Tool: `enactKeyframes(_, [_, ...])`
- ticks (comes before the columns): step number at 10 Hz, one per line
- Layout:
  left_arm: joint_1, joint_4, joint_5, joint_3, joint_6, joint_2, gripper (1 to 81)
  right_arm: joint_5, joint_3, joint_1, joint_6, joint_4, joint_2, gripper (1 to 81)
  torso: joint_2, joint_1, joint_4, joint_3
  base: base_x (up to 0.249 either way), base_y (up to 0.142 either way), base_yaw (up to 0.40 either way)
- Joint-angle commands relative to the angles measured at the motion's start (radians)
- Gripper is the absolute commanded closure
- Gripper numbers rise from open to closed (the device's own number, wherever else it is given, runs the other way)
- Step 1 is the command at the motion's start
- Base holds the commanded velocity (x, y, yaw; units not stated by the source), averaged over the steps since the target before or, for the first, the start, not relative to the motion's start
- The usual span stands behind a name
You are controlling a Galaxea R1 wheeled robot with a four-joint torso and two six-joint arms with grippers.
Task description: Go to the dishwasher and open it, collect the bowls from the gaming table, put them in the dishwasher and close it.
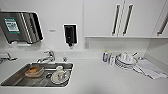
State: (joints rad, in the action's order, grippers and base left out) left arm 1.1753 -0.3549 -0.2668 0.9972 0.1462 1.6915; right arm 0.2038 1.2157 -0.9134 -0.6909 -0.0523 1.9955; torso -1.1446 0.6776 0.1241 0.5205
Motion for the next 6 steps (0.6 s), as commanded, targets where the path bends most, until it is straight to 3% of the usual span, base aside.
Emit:
enactKeyframes(1, [-0.067,-0.016,0.009,-0.003,-0.004,-0.047,1.0,0.120,0.037,0.161,-0.097,-0.001,0.036,1.0,0.000,0.000,0.000,0.000,0.000,0.000,0.000])
enactKeyframes(3, [-0.067,-0.018,0.009,0.006,-0.004,-0.035,1.0,0.158,0.083,0.187,-0.136,-0.006,0.096,1.0,0.000,0.000,0.000,0.000,0.000,0.000,0.000])
enactKeyframes(6, [-0.067,-0.019,0.009,0.011,-0.004,-0.027,1.0,0.163,0.106,0.205,-0.182,-0.006,0.123,1.0,0.000,0.000,0.000,0.000,0.000,0.000,0.000])
